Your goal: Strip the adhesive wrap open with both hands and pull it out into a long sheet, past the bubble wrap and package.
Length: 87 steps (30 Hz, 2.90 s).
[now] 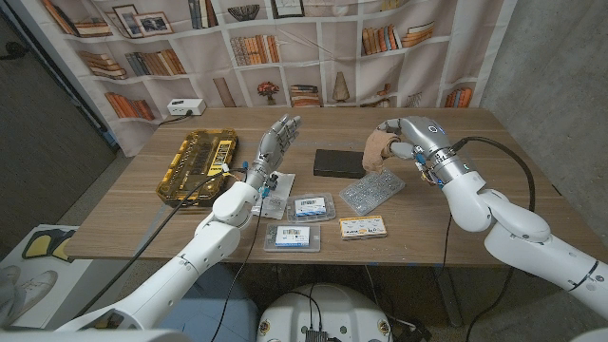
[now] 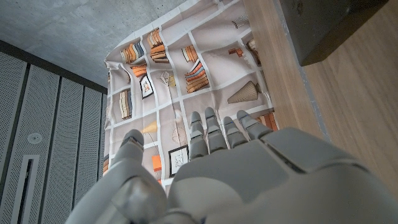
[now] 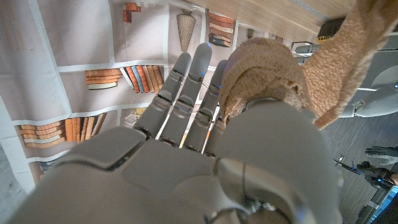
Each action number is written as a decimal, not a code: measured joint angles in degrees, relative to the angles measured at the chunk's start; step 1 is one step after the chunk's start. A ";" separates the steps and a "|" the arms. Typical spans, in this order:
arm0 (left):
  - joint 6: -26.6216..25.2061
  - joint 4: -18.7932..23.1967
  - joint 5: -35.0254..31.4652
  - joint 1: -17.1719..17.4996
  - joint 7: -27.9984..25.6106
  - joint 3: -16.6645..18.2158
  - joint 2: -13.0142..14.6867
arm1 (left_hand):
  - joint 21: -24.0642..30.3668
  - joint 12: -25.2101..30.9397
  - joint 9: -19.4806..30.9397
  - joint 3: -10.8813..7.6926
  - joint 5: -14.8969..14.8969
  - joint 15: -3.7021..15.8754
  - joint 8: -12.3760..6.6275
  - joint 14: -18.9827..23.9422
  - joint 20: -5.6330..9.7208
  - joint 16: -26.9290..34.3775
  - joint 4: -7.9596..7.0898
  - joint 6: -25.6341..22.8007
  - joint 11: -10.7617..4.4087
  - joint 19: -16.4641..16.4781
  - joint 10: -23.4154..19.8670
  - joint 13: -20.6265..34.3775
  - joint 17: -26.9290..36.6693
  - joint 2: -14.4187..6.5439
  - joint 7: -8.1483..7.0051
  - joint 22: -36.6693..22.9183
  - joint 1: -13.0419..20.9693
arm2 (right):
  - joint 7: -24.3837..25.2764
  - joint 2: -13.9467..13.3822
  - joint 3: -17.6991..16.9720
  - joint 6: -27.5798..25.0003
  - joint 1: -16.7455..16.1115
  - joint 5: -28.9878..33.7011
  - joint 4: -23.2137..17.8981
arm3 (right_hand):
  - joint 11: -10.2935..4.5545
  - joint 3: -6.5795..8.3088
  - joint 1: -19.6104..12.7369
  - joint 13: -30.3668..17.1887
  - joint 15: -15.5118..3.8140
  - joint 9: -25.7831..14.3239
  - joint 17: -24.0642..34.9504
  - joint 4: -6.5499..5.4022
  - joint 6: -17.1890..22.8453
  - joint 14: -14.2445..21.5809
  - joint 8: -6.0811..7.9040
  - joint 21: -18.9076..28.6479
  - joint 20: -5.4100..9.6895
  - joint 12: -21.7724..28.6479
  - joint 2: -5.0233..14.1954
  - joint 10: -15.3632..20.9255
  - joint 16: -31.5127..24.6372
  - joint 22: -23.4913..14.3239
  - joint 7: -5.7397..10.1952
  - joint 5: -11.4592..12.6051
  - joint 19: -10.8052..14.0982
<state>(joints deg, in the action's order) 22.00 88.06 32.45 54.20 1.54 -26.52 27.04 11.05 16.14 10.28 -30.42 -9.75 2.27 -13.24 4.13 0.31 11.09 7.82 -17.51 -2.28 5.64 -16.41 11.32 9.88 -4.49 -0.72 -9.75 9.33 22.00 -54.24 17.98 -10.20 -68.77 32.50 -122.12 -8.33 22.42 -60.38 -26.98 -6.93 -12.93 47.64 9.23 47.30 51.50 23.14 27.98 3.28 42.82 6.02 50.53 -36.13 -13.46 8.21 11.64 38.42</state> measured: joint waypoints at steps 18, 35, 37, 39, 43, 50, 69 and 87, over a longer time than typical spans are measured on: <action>0.50 2.64 0.06 0.40 2.23 -0.32 1.30 | 0.00 0.93 -0.01 0.00 0.00 -0.22 -0.12 1.20 0.00 0.00 0.00 -4.21 0.61 0.00 -4.10 0.00 -0.02 0.06 1.72 0.00 -0.06 | 3.79 3.41 1.32 0.48 1.25 2.35 0.55 | 0.00 0.00 -0.02 0.05 0.00 0.02 0.54 0.00 0.00 0.00 -0.02 0.47 0.00 -0.01 -0.02 0.00 0.40 0.01 0.00 0.00 0.01; 0.09 4.90 0.08 -0.16 4.42 -1.13 2.41 | 0.00 1.49 -0.01 -0.05 -0.22 1.22 -0.66 2.65 0.32 0.00 0.43 -8.31 0.64 0.31 -8.98 0.12 -0.01 0.37 2.56 0.00 0.25 | 7.46 6.13 2.33 1.57 2.48 4.11 1.71 | 0.00 0.00 -0.03 -0.05 0.00 0.05 0.97 0.00 0.10 0.00 -0.24 0.86 0.26 -0.13 -0.03 0.00 0.96 0.01 0.10 -0.01 -0.36; -0.03 4.96 -0.07 -0.20 4.47 -1.16 2.45 | 0.00 1.49 -0.01 0.01 -0.22 1.22 -0.66 2.65 0.32 0.00 0.48 -8.40 0.64 0.31 -8.98 0.12 -0.01 0.36 2.46 0.00 0.24 | 7.56 6.29 2.43 1.63 2.61 4.16 1.82 | 0.00 0.00 -0.03 -0.27 0.00 0.05 1.07 0.00 0.10 0.00 -0.30 1.10 0.12 -0.16 -0.03 0.00 0.96 0.01 0.10 -0.01 -0.54; -0.27 5.24 -0.35 -0.37 4.59 -1.37 2.62 | 0.00 1.49 -0.01 -0.25 -0.22 1.22 -0.60 2.65 0.44 0.00 0.74 -8.40 0.64 0.43 -8.98 0.13 -0.01 0.59 2.46 0.00 0.47 | 7.92 6.55 2.60 1.89 2.84 4.28 2.00 | 0.00 0.00 -0.03 -0.27 0.00 0.04 1.07 0.00 0.11 0.00 -0.35 1.14 0.20 -0.29 -0.03 0.00 0.96 0.01 0.11 -0.01 -0.62; -0.57 5.35 -0.80 -0.75 4.76 -1.78 2.68 | 0.00 1.23 -0.01 -0.19 -0.22 1.22 0.24 2.64 0.62 0.00 1.15 -7.76 -0.56 0.61 -9.47 0.12 -0.01 1.14 1.83 0.00 1.02 | 8.63 7.11 2.89 2.46 3.34 4.45 2.52 | 0.00 0.00 -0.03 -0.26 0.00 0.03 1.07 0.00 0.13 0.00 -0.37 1.14 0.20 -0.34 -0.03 0.00 1.17 0.01 0.13 -0.01 -0.62; -1.42 5.67 -1.90 -1.39 4.83 -2.47 2.86 | 0.00 0.60 -0.01 -0.54 -0.44 1.21 0.84 2.64 0.84 -0.40 1.50 -7.15 -0.72 0.39 -9.47 0.13 0.00 1.47 1.22 0.00 1.98 | 9.77 7.82 3.10 3.37 3.79 4.47 3.15 | -0.01 0.00 -0.04 0.01 0.00 0.00 1.33 0.00 0.20 0.00 -0.52 1.14 0.19 -0.37 -0.04 0.01 1.25 0.01 0.20 -0.01 -0.62; -4.38 7.68 -5.17 -2.68 4.84 -4.46 4.02 | -0.25 -0.48 0.27 -0.64 -0.67 0.80 1.38 1.17 0.31 -0.40 1.91 -6.84 -0.91 -0.13 -8.01 0.29 0.00 2.53 0.92 0.00 4.12 | 7.60 10.32 4.42 -2.48 4.54 5.30 1.36 | -0.01 0.00 -0.33 0.23 -0.13 0.03 1.86 0.00 0.53 0.54 -0.39 1.93 0.19 -0.22 -0.33 0.01 1.62 0.01 0.04 -0.01 -0.61; -7.14 10.25 -8.51 -3.20 3.44 -5.70 5.30 | -0.24 -0.95 0.26 -1.28 -0.67 0.60 1.37 0.56 0.31 -0.40 2.55 -6.54 -2.45 -0.75 -9.20 0.28 0.00 3.19 -0.01 0.00 8.41 | 5.85 11.59 5.82 -7.73 4.99 5.71 -1.03 | 0.18 0.00 -0.23 0.47 -0.42 0.04 2.64 0.00 1.01 1.44 -0.46 3.21 0.21 -0.29 -0.22 0.23 2.02 0.02 -0.46 0.27 0.04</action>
<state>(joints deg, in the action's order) 14.86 98.32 23.94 51.00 4.98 -32.22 32.34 10.81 15.19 10.55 -31.70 -10.41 2.87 -11.87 4.69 0.62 10.69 10.37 -24.04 -4.73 4.89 -25.61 11.60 9.88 -1.30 -0.73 -9.75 17.75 27.85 -42.65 23.81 -17.94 -63.78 38.21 -123.15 -8.15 22.42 -60.61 -26.51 -7.36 -12.89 50.28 9.23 48.31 52.94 22.67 31.19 3.48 42.53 5.80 50.76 -34.11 -13.44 7.75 11.91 38.46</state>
